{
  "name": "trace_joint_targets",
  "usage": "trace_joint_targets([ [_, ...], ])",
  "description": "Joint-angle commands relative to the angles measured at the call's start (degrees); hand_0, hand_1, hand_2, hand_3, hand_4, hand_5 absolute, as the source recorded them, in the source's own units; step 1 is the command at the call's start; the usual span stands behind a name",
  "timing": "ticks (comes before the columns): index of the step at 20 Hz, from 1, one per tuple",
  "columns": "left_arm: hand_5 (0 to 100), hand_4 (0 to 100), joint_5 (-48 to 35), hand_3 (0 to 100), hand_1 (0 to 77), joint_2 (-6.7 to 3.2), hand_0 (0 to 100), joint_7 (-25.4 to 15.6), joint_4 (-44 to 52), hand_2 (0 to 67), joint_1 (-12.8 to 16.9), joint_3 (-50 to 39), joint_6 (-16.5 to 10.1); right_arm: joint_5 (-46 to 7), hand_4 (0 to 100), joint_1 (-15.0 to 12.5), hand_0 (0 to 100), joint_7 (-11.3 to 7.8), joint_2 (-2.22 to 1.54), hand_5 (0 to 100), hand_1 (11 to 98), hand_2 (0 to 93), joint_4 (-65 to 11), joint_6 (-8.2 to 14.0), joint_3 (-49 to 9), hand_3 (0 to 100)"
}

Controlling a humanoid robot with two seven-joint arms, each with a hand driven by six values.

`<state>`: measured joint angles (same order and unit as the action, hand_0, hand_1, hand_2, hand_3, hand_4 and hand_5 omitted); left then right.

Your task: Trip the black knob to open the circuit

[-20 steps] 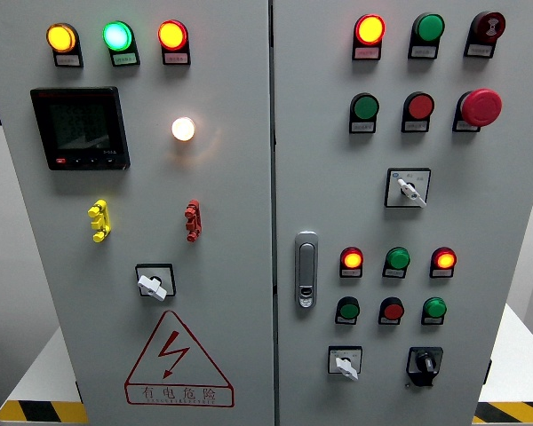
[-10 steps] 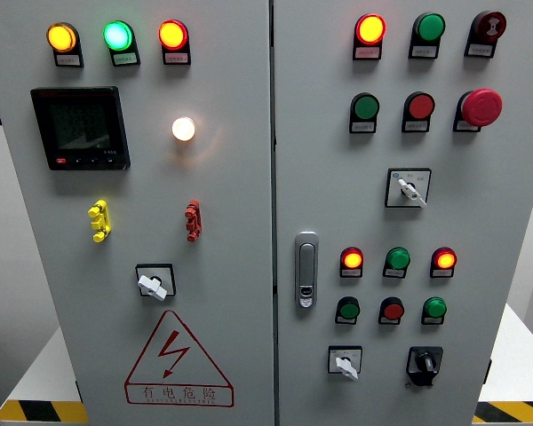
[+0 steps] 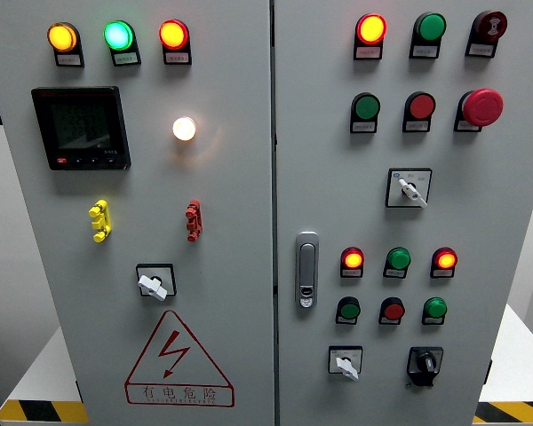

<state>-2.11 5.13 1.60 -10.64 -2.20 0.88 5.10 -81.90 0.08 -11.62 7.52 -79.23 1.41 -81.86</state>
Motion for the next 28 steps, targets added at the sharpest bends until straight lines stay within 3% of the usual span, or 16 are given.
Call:
trace_joint_targets([
  [1,9,10,0.0,26,0.0,-0.03,0,0.0,0.0,19.4,0.0,0.0,0.0,0.9,91,1.6,88,0.89,-0.14,100,66.8,0.0,0.2,0.0,-0.4,88],
  [5,9,10,0.0,26,0.0,-0.03,0,0.0,0.0,19.4,0.0,0.0,0.0,1.0,91,3.7,99,2.03,-0.14,100,71.7,0.0,0.4,-0.1,-1.6,86],
  [8,9,10,0.0,26,0.0,-0.03,0,0.0,0.0,19.4,0.0,0.0,0.0,3.2,91,5.9,100,4.05,-0.22,100,75.8,0.0,0.4,0.0,-2.2,85],
  [11,9,10,0.0,26,0.0,0.06,0,0.0,0.0,19.4,0.0,0.0,0.0,3.9,91,7.0,100,5.37,0.04,100,80.5,0.0,0.0,0.0,-2.8,84],
  [14,9,10,0.0,26,0.0,-0.03,0,0.0,0.0,19.4,0.0,0.0,0.0,4.1,91,7.4,100,5.64,0.22,100,82.9,0.0,0.0,-0.1,-2.6,84],
  [16,9,10,0.0,26,0.0,-0.03,0,0.0,0.0,19.4,0.0,0.0,0.0,4.1,90,8.1,100,5.73,0.83,100,84.1,0.0,-0.1,-0.1,-2.3,83],
  [23,9,10,0.0,26,0.0,-0.03,0,0.0,0.0,19.4,0.0,0.0,0.0,5.1,91,10.5,100,7.13,0.92,100,85.5,0.0,0.3,-0.1,-1.9,85],
  [28,9,10,0.0,26,0.0,-0.03,0,0.0,0.0,19.4,0.0,0.0,0.0,5.4,92,10.6,100,7.13,0.92,100,85.4,0.0,0.3,-0.1,-1.6,86],
])
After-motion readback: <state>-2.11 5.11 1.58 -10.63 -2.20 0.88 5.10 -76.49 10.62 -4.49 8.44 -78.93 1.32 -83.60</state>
